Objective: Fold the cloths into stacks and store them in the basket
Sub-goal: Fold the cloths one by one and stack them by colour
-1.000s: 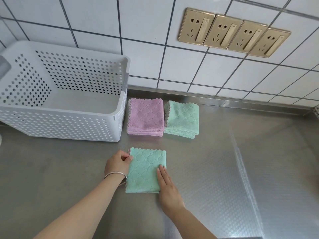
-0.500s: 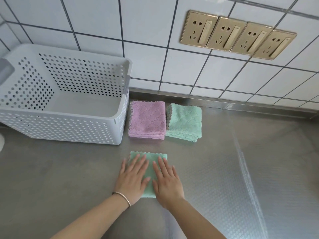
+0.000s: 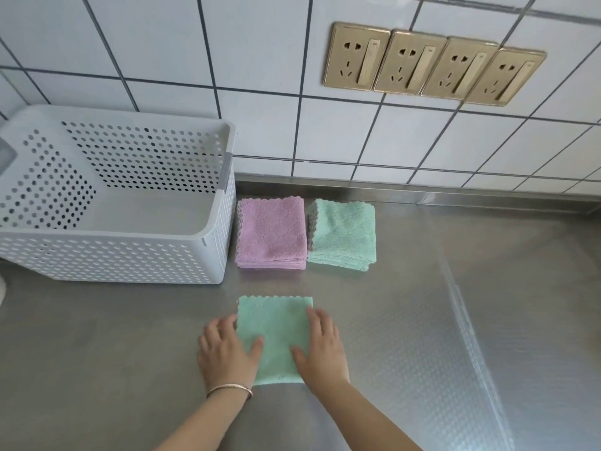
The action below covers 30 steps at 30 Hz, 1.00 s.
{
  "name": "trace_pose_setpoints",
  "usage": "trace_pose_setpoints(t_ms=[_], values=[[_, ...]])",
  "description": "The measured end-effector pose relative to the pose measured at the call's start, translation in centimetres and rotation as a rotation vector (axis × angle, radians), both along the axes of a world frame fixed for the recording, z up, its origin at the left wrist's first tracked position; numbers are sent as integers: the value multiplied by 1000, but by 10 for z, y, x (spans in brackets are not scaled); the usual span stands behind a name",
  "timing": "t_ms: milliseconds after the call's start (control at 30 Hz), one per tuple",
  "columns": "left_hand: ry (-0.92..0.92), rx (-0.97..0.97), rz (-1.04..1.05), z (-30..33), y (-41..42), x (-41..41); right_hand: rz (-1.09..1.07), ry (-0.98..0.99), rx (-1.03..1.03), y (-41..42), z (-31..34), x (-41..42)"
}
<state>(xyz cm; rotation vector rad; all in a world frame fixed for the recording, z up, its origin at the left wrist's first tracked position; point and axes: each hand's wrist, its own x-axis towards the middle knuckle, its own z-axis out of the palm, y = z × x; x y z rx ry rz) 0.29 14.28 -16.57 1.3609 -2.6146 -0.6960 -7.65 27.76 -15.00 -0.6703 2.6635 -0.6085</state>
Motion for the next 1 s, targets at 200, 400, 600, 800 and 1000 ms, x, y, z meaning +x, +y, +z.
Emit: trace_pose_setpoints(t_ms=[200,400,600,800,1000], values=[[-183,250,217,10,17,0,-457,-422,-159,5,11,10],[277,506,150,79,31,-46,-539,-365,-519,26,55,-18],[370,399,-134,122,24,-163,-652,-170,-690,25,82,-126],[252,404,-65,92,12,-246,-685,-157,-624,7,67,-203],[185,306,-42,71,14,-258,-706,-177,-580,-1,45,-215]])
